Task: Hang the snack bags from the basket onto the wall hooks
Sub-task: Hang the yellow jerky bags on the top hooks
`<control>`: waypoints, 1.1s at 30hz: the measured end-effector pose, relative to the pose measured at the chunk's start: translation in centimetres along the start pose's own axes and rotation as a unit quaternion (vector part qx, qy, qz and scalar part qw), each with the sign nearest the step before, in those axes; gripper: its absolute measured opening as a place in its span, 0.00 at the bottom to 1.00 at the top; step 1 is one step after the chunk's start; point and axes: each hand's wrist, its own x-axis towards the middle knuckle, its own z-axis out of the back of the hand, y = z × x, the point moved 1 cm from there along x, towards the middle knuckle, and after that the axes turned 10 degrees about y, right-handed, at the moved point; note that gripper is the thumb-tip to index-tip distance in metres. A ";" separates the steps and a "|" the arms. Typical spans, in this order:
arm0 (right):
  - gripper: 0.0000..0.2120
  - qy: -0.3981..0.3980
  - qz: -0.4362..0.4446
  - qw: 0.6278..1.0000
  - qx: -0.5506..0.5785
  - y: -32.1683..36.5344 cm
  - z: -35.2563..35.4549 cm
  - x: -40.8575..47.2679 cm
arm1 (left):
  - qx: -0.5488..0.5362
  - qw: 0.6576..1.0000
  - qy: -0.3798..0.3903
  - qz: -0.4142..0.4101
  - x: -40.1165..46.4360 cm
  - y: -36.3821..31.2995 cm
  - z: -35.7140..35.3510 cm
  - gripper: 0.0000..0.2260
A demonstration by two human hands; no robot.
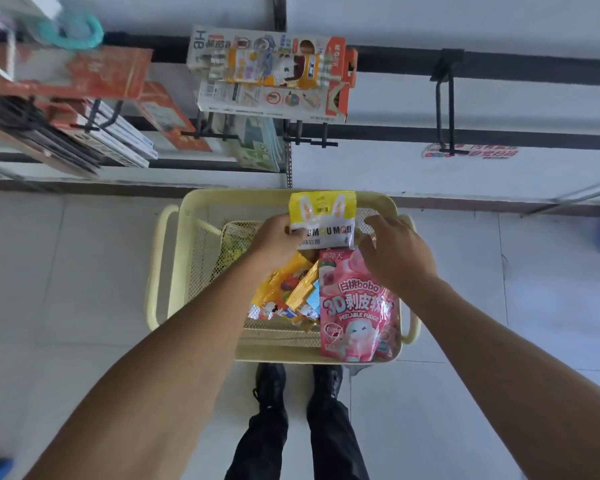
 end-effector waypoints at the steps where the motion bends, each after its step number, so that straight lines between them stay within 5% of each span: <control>1: 0.17 -0.001 0.003 1.000 0.004 0.1 0.2 -0.2 | -0.008 1.000 -0.002 0.001 -0.8 0.2 0.6 0.08; 16: 0.22 0.010 0.128 0.992 0.020 5.4 7.3 -4.5 | -0.125 0.985 -0.059 -0.100 -12.2 -3.5 6.6 0.12; 26: 0.33 0.020 0.170 0.964 0.205 10.3 14.7 -12.2 | -0.155 0.972 -0.025 -0.172 -23.5 -10.6 10.1 0.15; 33: 0.18 -0.013 0.205 0.924 0.324 13.3 20.8 -19.6 | -0.183 0.954 0.020 -0.238 -31.0 -15.4 11.5 0.12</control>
